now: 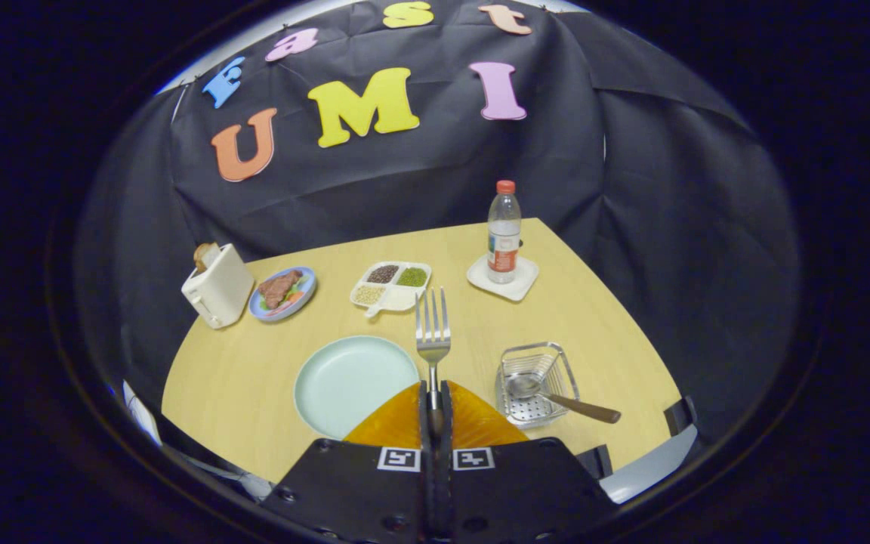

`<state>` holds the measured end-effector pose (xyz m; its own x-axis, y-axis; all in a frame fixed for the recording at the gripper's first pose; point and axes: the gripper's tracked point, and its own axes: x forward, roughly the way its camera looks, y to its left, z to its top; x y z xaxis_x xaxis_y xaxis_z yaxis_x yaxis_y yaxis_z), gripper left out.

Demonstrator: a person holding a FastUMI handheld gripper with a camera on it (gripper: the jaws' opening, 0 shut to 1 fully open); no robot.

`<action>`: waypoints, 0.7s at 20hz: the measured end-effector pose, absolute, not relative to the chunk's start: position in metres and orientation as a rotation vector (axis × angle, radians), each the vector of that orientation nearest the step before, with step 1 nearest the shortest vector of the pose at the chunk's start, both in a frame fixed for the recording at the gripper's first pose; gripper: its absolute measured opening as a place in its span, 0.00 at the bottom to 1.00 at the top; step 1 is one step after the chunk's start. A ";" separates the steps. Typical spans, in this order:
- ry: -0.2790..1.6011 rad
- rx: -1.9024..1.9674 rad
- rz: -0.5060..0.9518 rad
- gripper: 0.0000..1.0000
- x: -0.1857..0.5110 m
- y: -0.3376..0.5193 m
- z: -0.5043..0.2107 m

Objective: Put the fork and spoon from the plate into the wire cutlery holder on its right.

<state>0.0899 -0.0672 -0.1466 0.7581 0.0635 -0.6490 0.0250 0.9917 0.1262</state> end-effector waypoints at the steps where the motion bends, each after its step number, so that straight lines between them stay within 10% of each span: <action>1: 0.712 0.129 0.013 0.01 0.087 -0.076 -0.146; 14: 0.919 0.132 -0.058 0.01 0.060 -0.143 -0.174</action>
